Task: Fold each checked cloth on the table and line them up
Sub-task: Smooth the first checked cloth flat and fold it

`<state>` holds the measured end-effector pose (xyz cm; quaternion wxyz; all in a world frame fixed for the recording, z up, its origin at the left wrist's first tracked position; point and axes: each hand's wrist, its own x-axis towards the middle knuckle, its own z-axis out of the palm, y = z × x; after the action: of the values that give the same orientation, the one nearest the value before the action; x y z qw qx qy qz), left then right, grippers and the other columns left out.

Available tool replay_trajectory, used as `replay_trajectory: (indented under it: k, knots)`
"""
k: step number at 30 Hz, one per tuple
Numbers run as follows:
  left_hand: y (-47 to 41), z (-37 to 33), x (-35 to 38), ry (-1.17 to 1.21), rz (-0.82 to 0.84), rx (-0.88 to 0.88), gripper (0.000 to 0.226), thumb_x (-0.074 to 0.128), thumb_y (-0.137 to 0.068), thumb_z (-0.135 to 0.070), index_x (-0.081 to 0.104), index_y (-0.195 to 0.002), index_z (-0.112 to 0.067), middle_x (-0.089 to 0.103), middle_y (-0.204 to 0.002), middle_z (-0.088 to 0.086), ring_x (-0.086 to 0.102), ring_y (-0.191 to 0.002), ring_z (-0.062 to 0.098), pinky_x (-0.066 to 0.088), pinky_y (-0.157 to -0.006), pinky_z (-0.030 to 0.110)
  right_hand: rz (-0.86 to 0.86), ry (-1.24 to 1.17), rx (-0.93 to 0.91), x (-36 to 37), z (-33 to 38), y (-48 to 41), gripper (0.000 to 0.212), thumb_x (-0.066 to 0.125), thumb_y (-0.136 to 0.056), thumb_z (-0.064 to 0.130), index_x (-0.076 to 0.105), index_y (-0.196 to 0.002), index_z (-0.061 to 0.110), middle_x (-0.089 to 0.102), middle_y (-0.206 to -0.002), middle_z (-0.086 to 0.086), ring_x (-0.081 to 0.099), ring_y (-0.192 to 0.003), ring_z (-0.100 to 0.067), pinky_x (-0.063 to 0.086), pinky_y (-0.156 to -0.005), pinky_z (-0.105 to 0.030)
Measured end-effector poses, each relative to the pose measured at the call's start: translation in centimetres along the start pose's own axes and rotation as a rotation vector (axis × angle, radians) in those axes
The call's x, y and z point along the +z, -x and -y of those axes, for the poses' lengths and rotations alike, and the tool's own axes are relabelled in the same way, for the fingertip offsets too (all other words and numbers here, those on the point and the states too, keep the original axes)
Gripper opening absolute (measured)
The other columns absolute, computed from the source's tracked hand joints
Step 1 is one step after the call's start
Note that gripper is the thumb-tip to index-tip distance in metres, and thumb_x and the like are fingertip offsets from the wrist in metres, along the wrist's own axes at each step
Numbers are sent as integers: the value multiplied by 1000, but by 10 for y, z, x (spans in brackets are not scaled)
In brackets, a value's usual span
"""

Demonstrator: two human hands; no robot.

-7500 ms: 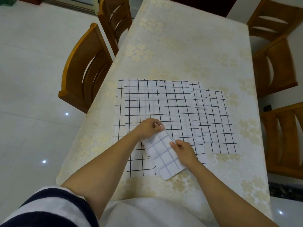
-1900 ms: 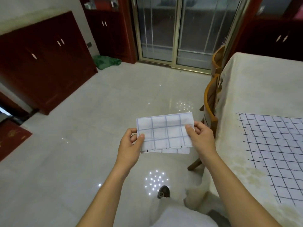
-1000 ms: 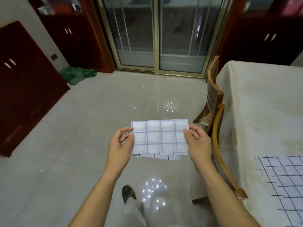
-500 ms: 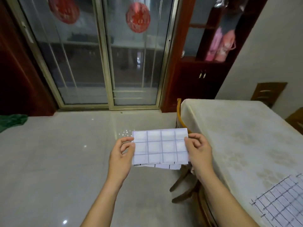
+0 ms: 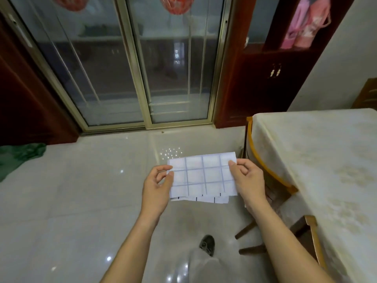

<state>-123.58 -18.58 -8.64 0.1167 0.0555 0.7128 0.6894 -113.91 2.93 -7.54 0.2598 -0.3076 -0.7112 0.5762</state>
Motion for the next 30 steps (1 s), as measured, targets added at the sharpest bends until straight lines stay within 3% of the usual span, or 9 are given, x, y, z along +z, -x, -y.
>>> replay_trajectory:
  k: [3, 5, 8, 12, 16, 21, 28, 30]
  knots:
    - [-48, -10, 2, -34, -48, 14, 9, 65, -97, -14, 68, -100, -22, 73, -96, 2, 65, -90, 12, 50, -75, 30, 21, -29, -1, 28, -1, -57, 11, 66, -93, 20, 65, -89, 9, 61, -54, 14, 56, -55, 2, 46, -56, -21]
    - [-82, -26, 5, -58, -67, 15, 8, 65, -97, -15, 68, -100, -21, 73, -94, 4, 66, -89, 14, 51, -72, 36, 50, -75, 19, 50, 4, -99, 12, 66, -94, 22, 65, -92, 10, 62, -58, 13, 57, -58, 0, 45, -57, -21]
    - [-134, -53, 15, -93, -126, 59, 8, 65, -97, -14, 68, -99, -22, 72, -90, 1, 65, -83, 10, 52, -67, 27, 113, -59, 38, 74, 14, -157, 13, 64, -95, 26, 65, -100, 15, 67, -76, 5, 64, -71, -11, 46, -58, -23]
    - [-192, -70, 50, -134, -157, 111, 7, 66, -96, -12, 67, -99, -18, 70, -84, -1, 63, -76, 2, 50, -63, 14, 78, -21, 42, 76, 20, -216, 19, 64, -95, 25, 60, -113, 20, 65, -82, 4, 63, -75, -8, 43, -51, -11]
    - [-228, -61, 85, -158, -104, 62, 5, 66, -96, -15, 67, -99, -19, 71, -88, 2, 65, -77, 5, 51, -60, 16, 18, -88, 76, 63, 8, -248, 24, 66, -93, 23, 60, -115, 30, 70, -85, 4, 69, -75, -8, 49, -52, -16]
    - [-294, -56, 125, -130, -19, 32, 4, 71, -93, -15, 69, -96, -14, 72, -89, 9, 66, -78, 12, 52, -63, 22, -57, -48, 107, 50, -7, -295, 9, 69, -91, 17, 72, -97, 22, 71, -86, 8, 66, -80, -2, 47, -58, -10]
    - [-409, -51, 181, -63, 99, 52, 4, 72, -92, -11, 70, -94, -13, 71, -89, 3, 65, -81, 6, 52, -67, 16, -171, 30, 162, 56, -18, -392, 8, 72, -86, 30, 75, -94, 28, 75, -80, 12, 69, -76, -6, 53, -70, -25]
    - [-450, -52, 194, -53, 144, 39, 4, 72, -92, -13, 71, -95, -16, 73, -91, 1, 66, -84, 7, 51, -71, 18, -188, 7, 137, 66, -11, -425, 6, 73, -87, 21, 75, -93, 22, 72, -73, 11, 63, -68, -5, 50, -68, -23]
